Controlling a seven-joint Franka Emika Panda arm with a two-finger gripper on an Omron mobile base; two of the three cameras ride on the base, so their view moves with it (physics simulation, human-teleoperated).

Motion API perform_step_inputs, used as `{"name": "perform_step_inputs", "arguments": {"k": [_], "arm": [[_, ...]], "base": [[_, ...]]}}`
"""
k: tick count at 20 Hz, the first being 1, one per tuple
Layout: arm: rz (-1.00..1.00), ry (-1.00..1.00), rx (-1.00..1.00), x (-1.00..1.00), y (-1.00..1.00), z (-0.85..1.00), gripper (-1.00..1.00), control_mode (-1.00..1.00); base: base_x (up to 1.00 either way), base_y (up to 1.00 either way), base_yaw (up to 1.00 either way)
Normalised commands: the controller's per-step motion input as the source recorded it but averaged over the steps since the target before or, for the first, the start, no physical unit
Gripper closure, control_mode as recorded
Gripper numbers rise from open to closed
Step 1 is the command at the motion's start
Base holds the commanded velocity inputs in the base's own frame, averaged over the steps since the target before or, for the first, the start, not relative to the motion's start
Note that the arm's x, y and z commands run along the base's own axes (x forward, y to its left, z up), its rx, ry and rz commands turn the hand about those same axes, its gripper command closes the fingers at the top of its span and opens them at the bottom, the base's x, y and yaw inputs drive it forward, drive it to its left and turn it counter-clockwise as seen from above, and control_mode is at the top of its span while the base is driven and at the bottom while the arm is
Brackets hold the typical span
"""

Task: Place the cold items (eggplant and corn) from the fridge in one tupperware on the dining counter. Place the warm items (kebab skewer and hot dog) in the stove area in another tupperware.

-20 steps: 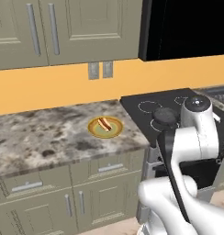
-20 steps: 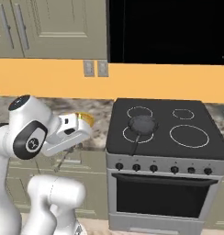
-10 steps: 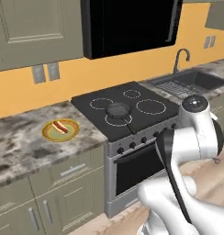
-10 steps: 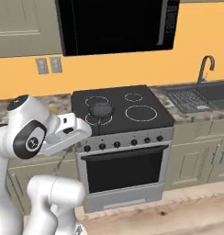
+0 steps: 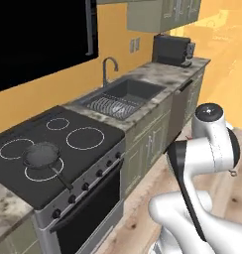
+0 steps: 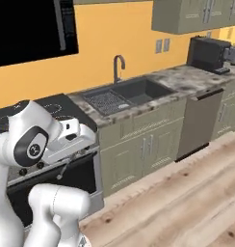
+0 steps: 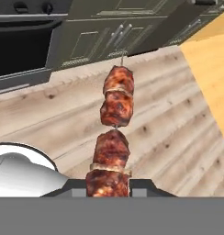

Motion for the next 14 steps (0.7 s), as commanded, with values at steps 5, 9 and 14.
{"name": "perform_step_inputs", "arguments": {"k": [5,9,14], "arm": [[0.0,0.0,0.0,0.0,0.0,0.0,1.0,1.0],[0.0,0.0,0.0,0.0,0.0,0.0,1.0,1.0],[0.0,0.0,0.0,0.0,0.0,0.0,1.0,1.0]], "base": [[0.73,-0.63,-0.65],[0.79,-0.6,-0.6],[0.81,-0.45,-0.55]]}}
